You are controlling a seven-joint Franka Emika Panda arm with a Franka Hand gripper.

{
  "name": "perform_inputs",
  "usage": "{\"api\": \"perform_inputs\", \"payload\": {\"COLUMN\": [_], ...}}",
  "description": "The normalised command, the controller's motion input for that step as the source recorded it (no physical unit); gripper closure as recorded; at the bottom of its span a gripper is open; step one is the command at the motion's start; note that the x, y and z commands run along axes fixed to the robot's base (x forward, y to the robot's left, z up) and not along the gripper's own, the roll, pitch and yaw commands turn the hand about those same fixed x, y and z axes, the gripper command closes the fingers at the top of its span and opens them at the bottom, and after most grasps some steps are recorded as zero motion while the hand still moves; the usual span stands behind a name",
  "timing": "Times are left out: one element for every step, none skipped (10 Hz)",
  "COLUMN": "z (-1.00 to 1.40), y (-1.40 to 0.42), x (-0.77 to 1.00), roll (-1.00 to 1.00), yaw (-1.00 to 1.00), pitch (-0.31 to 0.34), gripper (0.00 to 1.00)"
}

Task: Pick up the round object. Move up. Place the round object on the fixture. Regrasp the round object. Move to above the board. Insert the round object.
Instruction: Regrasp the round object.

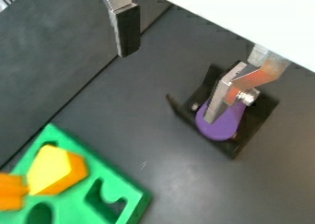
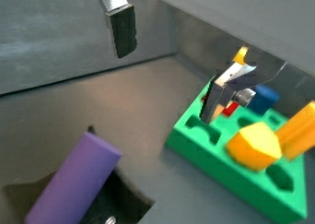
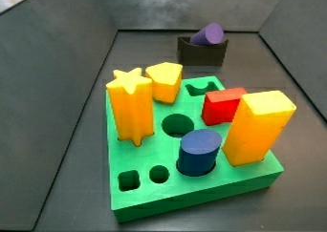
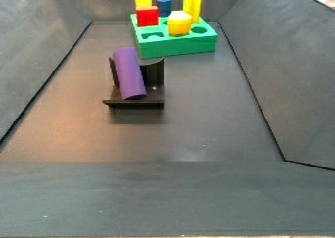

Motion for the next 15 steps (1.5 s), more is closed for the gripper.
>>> {"api": "perform_inputs", "payload": {"z": [0.01,0.01,0.01,0.01,0.01,0.0,0.01,0.01,0.01,-0.01,-0.01,-0.01,-0.01,-0.02,-0.02], "y": [-0.04,-0.03,-0.02,-0.02,-0.02,-0.02,-0.02,-0.02,-0.02,-0.02,-0.03,-0.03,-0.03,-0.03,-0.04], "x": [-0.02,-0.02,-0.02,-0.02,-0.01,-0.01,-0.01,-0.01,0.01,0.02,0.03,0.05,0.06,0.07,0.09], "roll": [1.0,1.0,1.0,1.0,1.0,1.0,1.0,1.0,1.0,1.0,1.0,1.0,1.0,1.0,1.0], "yaw": [0.0,0.0,0.0,0.0,0.0,0.01,0.01,0.01,0.01,0.02,0.02,0.03,0.03,0.04,0.06], "pitch": [0.031,0.027,0.021,0.018,0.014,0.014,0.017,0.021,0.028,0.034,0.041,0.057,0.071,0.089,0.119], "gripper": [0.0,0.0,0.0,0.0,0.0,0.0,0.0,0.0,0.0,0.0,0.0,0.0,0.0,0.0,0.0]}}
